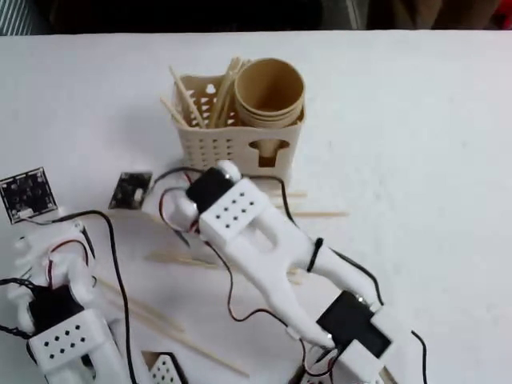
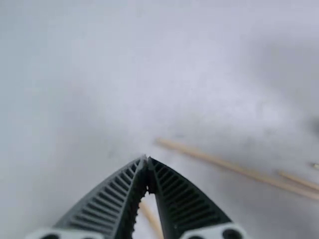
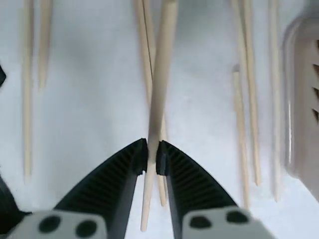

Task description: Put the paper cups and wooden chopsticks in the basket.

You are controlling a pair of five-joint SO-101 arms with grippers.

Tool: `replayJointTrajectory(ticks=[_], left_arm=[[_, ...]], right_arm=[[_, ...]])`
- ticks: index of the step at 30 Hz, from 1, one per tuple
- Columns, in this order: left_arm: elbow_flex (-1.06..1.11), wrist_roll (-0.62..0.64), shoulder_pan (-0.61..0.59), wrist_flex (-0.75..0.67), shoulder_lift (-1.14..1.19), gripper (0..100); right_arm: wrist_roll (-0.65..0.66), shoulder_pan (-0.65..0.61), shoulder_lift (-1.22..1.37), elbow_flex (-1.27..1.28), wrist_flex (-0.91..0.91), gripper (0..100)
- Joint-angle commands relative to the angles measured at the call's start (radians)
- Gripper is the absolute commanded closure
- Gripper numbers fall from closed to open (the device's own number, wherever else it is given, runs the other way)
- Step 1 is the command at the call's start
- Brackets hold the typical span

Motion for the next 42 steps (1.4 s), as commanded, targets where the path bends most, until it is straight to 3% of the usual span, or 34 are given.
replayJointTrajectory(ticks=[1,9,20,25,30,42], left_arm=[[-0.008,-0.008,-0.027,-0.018,-0.018,98],[-0.008,-0.008,-0.027,-0.018,-0.018,98],[-0.008,-0.008,-0.027,-0.018,-0.018,98],[-0.006,-0.008,-0.027,-0.018,-0.018,98],[-0.006,-0.008,-0.027,-0.018,-0.018,98],[-0.006,-0.008,-0.027,-0.018,-0.018,98]], right_arm=[[-0.011,-0.016,-0.042,0.144,-0.186,97.7],[-0.014,-0.022,-0.035,0.236,-0.266,83.8],[-0.015,-0.088,0.160,0.227,-0.283,75.3],[-0.015,-0.077,0.231,0.229,-0.355,76.6],[-0.008,-0.061,0.289,0.229,-0.444,98.8],[-0.008,-0.005,0.074,0.218,-0.326,98.1]])
